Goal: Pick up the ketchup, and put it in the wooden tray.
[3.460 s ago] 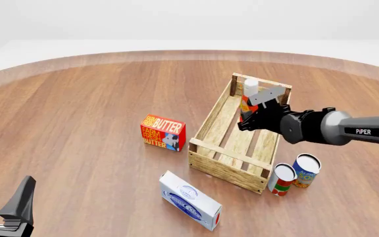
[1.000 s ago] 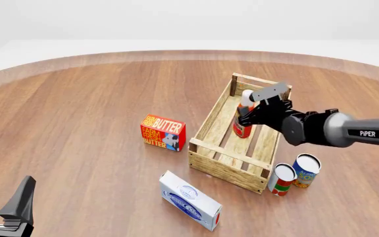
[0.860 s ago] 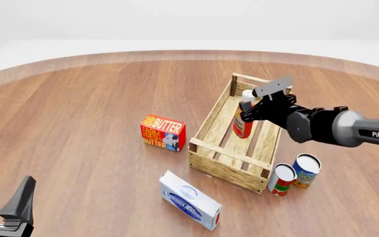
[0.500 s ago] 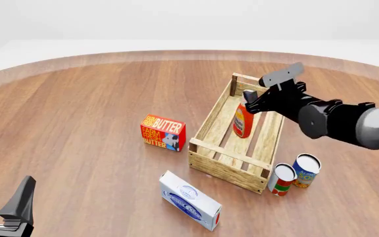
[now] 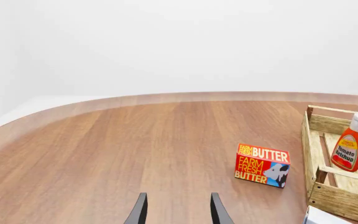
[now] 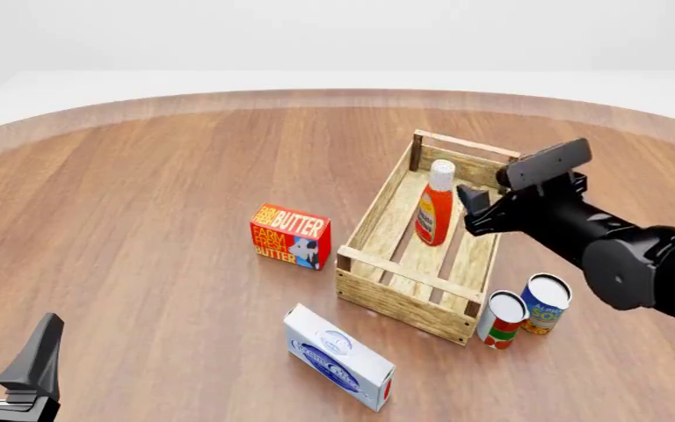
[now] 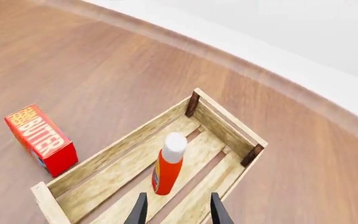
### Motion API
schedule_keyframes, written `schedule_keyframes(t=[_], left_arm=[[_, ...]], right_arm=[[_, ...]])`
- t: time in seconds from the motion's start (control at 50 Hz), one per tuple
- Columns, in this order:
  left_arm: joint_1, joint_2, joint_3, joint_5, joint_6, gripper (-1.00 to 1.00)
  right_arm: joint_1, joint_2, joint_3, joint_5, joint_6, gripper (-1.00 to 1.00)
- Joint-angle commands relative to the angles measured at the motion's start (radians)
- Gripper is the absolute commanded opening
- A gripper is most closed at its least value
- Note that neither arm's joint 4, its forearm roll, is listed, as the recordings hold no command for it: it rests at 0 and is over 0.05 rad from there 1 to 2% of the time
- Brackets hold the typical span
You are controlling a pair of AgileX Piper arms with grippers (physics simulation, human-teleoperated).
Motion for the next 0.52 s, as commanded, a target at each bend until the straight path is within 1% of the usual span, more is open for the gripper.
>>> schedule_keyframes(t=[0.02,0.16,0.18,0.22,0.26,0.36,0.4,0.46,0.5,0.52], left_arm=[[0.0,0.0,0.0,0.0,0.0,1.0],[0.0,0.0,0.0,0.0,0.0,1.0],[0.0,0.0,0.0,0.0,0.0,1.0],[0.0,0.0,0.0,0.0,0.0,1.0],[0.0,0.0,0.0,0.0,0.0,1.0],[0.0,0.0,0.0,0.0,0.0,1.0],[0.0,0.0,0.0,0.0,0.0,1.0],[0.0,0.0,0.0,0.0,0.0,1.0],[0.0,0.0,0.0,0.0,0.0,1.0],[0.0,0.0,0.0,0.0,0.0,1.0]], right_arm=[[0.01,-0.175,0.161,0.0,0.026,1.0],[0.02,-0.359,0.273,0.061,0.029,1.0],[0.02,-0.36,0.273,0.061,0.029,1.0],[0.025,-0.43,0.32,0.09,0.032,1.0],[0.025,-0.453,0.328,0.107,0.036,1.0],[0.011,-0.626,0.413,0.196,0.045,1.0],[0.003,-0.714,0.437,0.256,0.053,1.0],[-0.004,-0.817,0.481,0.315,0.069,1.0],[-0.005,-0.849,0.493,0.335,0.076,1.0],[-0.008,-0.889,0.508,0.36,0.081,1.0]])
